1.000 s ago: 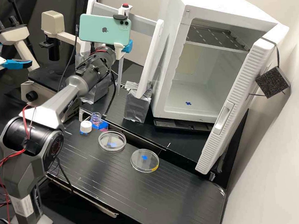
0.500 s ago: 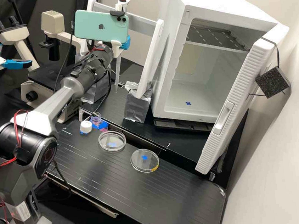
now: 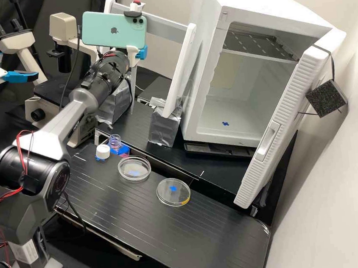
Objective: Use the pipette
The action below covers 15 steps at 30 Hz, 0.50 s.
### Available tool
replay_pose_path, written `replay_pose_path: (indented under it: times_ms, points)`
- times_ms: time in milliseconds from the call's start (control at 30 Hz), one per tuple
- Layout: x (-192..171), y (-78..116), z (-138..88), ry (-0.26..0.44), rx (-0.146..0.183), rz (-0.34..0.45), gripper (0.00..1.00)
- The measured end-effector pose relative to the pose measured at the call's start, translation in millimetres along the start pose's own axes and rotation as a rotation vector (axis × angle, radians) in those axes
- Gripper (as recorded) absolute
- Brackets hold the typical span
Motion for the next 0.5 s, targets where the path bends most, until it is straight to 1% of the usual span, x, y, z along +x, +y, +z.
replay_pose_path:
  times_ms: [67,167,300,500]
  points:
    - [1.6,0.2,0.1,-0.007,-0.003,-0.003,0.00]
    - [5.3,-0.7,0.9,-0.017,0.002,-0.012,0.00]
    - [5.7,0.4,-0.2,-0.015,0.004,-0.013,0.00]
    - [4.7,8.4,-0.7,-0.017,0.001,-0.008,0.00]
